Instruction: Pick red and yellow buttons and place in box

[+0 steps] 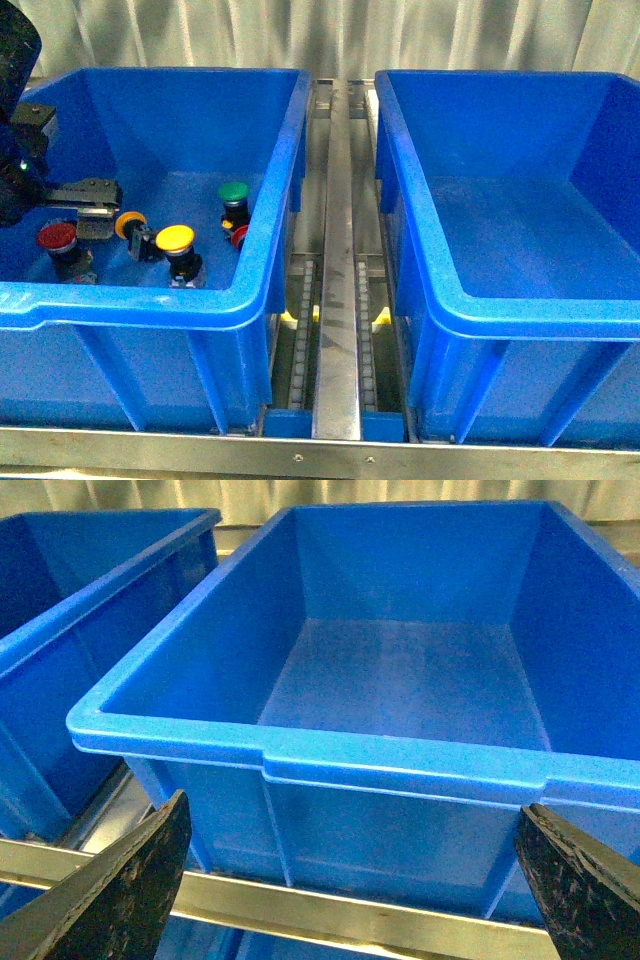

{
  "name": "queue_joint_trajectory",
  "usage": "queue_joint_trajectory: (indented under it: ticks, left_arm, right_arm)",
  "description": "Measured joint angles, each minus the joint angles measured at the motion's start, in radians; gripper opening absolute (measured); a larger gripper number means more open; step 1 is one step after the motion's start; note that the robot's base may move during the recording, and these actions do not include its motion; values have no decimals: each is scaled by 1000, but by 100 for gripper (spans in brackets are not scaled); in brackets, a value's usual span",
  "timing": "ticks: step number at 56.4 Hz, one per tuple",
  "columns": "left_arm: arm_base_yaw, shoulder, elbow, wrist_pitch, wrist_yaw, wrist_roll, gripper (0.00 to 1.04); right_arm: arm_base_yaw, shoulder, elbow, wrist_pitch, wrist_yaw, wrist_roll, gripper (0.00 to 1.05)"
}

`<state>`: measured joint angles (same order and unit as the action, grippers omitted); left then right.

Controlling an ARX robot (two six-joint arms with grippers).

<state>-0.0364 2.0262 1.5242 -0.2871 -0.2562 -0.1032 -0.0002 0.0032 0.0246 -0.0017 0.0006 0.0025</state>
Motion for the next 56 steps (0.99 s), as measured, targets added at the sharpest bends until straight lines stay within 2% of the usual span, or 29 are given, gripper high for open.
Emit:
queue_joint_trajectory:
  ticks: [16, 23, 28, 47, 56]
  left_arm:
    - [0, 36, 38, -1, 2, 0, 97]
    - [-2, 47, 43, -1, 1, -2, 80]
    - [-5, 54, 45, 0, 1, 5, 86]
    - [-16, 55, 41, 12, -6, 1, 38]
    - [-16, 51, 37, 19, 2, 2, 34]
  right_arm:
    - [0, 0, 0, 0, 0, 0, 98]
    - [0, 0, 0, 0, 0, 0, 98]
    - [0, 0, 0, 0, 0, 0, 98]
    - [0, 0, 0, 0, 0, 0, 98]
    - [0, 0, 0, 0, 0, 0, 98]
